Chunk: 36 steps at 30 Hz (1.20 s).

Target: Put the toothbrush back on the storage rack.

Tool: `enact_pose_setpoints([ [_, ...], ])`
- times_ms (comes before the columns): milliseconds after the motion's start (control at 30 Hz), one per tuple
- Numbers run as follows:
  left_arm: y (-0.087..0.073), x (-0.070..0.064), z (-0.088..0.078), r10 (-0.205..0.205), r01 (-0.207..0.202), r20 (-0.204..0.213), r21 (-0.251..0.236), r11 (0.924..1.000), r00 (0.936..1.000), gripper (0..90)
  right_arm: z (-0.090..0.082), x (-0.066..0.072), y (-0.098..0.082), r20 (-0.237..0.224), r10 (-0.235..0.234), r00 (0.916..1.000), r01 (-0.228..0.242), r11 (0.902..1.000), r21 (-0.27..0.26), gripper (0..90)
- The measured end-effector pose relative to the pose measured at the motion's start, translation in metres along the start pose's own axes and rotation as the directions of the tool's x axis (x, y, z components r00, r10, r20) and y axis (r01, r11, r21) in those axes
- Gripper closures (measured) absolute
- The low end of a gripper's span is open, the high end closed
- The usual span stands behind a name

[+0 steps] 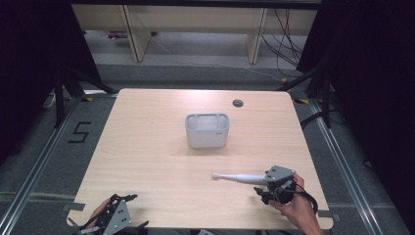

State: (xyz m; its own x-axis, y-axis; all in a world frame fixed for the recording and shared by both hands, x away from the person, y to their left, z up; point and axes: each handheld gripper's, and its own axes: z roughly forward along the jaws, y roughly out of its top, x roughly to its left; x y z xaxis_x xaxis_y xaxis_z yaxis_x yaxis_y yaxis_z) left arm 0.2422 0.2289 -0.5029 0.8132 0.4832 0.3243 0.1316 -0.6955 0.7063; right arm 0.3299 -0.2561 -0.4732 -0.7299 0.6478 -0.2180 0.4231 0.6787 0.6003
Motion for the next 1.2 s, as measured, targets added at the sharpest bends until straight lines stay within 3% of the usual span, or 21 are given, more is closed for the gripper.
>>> enact_pose_setpoints([
  [467,0.0,-0.002,0.001,-0.007,0.007,-0.008,-0.012,0.9999,0.9999,14.9,0.017,-0.009,0.026,-0.051,-0.049,0.9975,0.052,0.9963,0.069,37.0],
  [500,0.0,-0.001,0.001,-0.008,0.008,-0.008,-0.012,0.9999,0.9999,14.9,0.018,-0.011,0.029,-0.06,-0.074,0.9955,0.079,0.9927,0.091,38.3],
  [533,0.0,-0.001,0.001,-0.008,0.008,-0.008,-0.011,0.9999,0.9999,14.9,0.019,-0.011,0.031,-0.085,-0.063,0.9944,0.072,0.9921,0.102,39.1],
  [633,0.0,-0.001,0.0,-0.005,0.005,0.001,-0.004,1.0,1.0,14.9,0.023,-0.011,0.035,-0.114,-0.092,0.9892,0.106,0.9865,0.125,42.5],
  [733,0.0,-0.002,0.001,-0.002,0.002,0.011,0.0,1.0,0.9999,14.9,0.028,-0.013,0.038,-0.123,-0.132,0.9837,0.148,0.9792,0.138,47.0],
  [800,0.0,-0.002,0.001,-0.004,0.004,0.01,-0.006,1.0,0.9999,14.9,0.03,-0.011,0.039,-0.145,-0.093,0.985,0.116,0.9807,0.158,49.6],
  [933,0.0,-0.001,0.0,0.0,0.0,0.009,-0.001,1.0,1.0,14.9,0.034,-0.013,0.042,-0.151,-0.13,0.98,0.155,0.9732,0.17,52.6],
  [967,0.0,-0.001,0.001,-0.004,0.004,0.009,-0.006,1.0,1.0,14.9,0.033,-0.012,0.043,-0.156,-0.109,0.9818,0.137,0.9734,0.183,53.2],
  [1000,0.0,-0.001,0.001,-0.005,0.005,0.009,-0.008,1.0,0.9999,14.9,0.035,-0.013,0.043,-0.177,-0.105,0.9785,0.138,0.9731,0.184,53.3],
  [1133,0.0,-0.001,0.001,0.009,-0.009,0.005,0.007,0.9999,1.0,14.9,0.04,-0.014,0.045,-0.176,-0.13,0.9757,0.165,0.9657,0.2,55.3],
  [1167,0.0,-0.001,0.001,0.008,-0.008,0.007,0.004,1.0,0.9999,14.9,0.042,-0.015,0.045,-0.192,-0.152,0.9696,0.19,0.9621,0.196,55.8],
  [1200,0.0,-0.002,0.001,-0.003,0.003,0.014,-0.001,1.0,0.9999,14.9,0.043,-0.014,0.046,-0.19,-0.134,0.9726,0.174,0.9615,0.213,56.1],
])
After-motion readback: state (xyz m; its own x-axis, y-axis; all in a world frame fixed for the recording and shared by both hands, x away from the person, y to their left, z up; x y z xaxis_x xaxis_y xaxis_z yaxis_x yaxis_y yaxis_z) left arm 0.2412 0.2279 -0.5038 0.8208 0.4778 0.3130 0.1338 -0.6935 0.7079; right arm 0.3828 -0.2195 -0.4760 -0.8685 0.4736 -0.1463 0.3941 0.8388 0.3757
